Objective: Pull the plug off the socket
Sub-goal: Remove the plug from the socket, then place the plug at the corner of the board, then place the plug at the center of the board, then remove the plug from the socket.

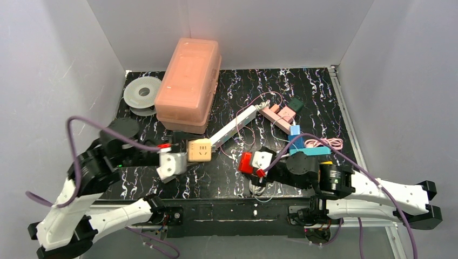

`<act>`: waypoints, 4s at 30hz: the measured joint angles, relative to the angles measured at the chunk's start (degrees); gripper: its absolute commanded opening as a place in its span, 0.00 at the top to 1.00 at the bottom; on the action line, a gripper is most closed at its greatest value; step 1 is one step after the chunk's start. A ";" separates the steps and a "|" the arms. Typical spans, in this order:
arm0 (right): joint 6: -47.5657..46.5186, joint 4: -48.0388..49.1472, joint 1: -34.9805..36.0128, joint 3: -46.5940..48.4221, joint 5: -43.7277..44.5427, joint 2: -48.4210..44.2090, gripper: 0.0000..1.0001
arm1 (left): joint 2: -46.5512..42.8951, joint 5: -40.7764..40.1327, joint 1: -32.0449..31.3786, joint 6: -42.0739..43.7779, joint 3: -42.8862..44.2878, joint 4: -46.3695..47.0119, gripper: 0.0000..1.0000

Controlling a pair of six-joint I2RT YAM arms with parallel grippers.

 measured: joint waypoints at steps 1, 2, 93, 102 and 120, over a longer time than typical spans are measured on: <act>0.39 -0.35 -0.04 -1.05 0.83 -0.07 0.99 | -1.11 -0.24 0.00 0.00 1.09 0.02 1.00; 0.72 -0.55 -0.02 -1.79 1.53 -0.07 0.99 | -1.86 -0.35 0.00 0.04 1.81 0.07 1.00; 65.90 -32.17 -108.76 -4.87 -6.16 24.63 0.14 | 38.51 -1.11 25.64 -16.37 -7.06 -2.71 0.02; 64.65 -33.22 -106.16 -2.99 -7.48 14.84 0.12 | 53.46 -4.31 21.24 -21.46 6.91 0.02 0.02; 65.05 -33.99 -80.17 15.74 -4.81 23.78 0.12 | 79.03 -12.37 14.56 -29.35 37.46 0.46 0.02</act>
